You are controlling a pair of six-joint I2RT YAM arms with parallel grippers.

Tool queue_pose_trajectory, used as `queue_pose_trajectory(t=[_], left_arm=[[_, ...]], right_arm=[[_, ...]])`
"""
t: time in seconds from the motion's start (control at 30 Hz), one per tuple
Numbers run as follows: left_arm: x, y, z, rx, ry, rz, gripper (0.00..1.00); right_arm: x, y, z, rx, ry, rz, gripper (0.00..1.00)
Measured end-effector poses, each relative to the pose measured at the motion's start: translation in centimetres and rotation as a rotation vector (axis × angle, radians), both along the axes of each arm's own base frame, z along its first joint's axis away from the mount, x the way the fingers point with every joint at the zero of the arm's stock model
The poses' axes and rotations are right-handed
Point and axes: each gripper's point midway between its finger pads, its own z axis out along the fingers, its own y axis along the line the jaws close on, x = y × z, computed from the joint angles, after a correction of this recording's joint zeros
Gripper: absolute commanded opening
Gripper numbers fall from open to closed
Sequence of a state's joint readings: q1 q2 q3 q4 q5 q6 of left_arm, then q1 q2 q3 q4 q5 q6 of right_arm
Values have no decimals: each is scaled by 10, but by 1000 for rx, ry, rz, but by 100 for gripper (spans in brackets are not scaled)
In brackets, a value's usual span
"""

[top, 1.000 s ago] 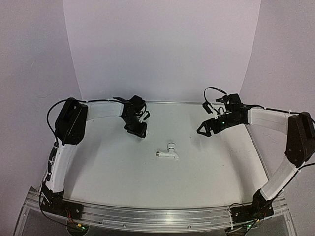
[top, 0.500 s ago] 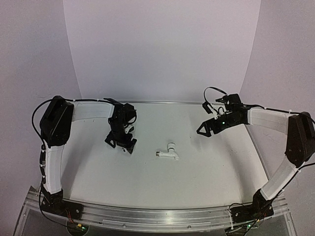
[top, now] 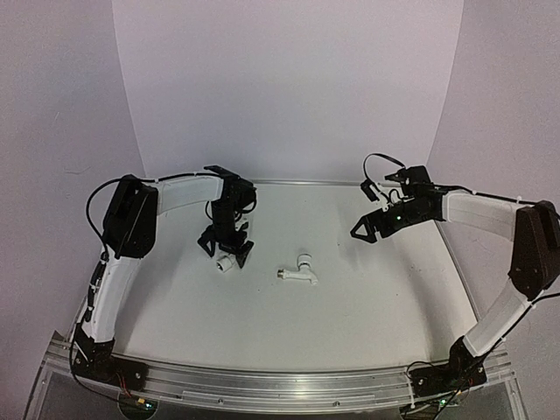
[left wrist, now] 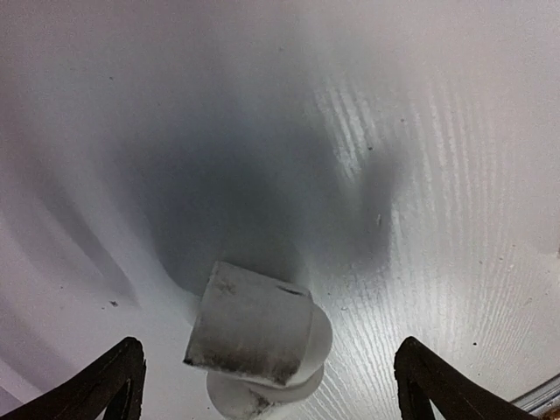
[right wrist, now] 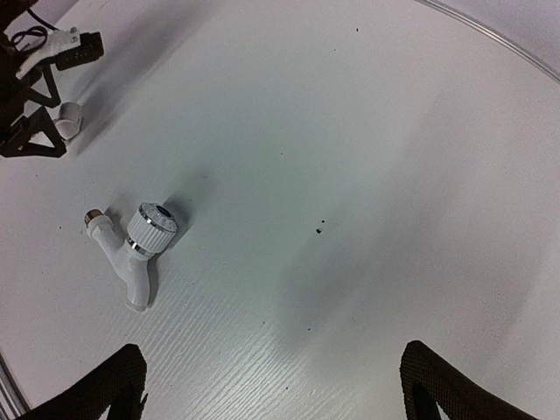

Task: Install the water faucets

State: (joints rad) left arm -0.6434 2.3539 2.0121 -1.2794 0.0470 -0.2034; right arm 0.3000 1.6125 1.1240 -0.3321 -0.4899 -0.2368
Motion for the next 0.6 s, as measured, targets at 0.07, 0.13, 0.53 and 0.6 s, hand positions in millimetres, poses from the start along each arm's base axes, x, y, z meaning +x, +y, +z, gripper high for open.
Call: queue_pose_trajectory(t=[0.07,0.13,0.53,0.6], left_arm=[[-2,1,-10,17,30,-8,93],[-3,1,-15,27,45,-18,88],[30,-22,-18,-20,-13,-73,68],[30,-21,-18,-20,-13,-73,68]], right_arm=[[0,0,3,2,-8,0,98],[0,0,5,3,-13,1,98],[-1,-1,5,1,-12,-1,98],[-1,-1,5,1,-12,-1,98]])
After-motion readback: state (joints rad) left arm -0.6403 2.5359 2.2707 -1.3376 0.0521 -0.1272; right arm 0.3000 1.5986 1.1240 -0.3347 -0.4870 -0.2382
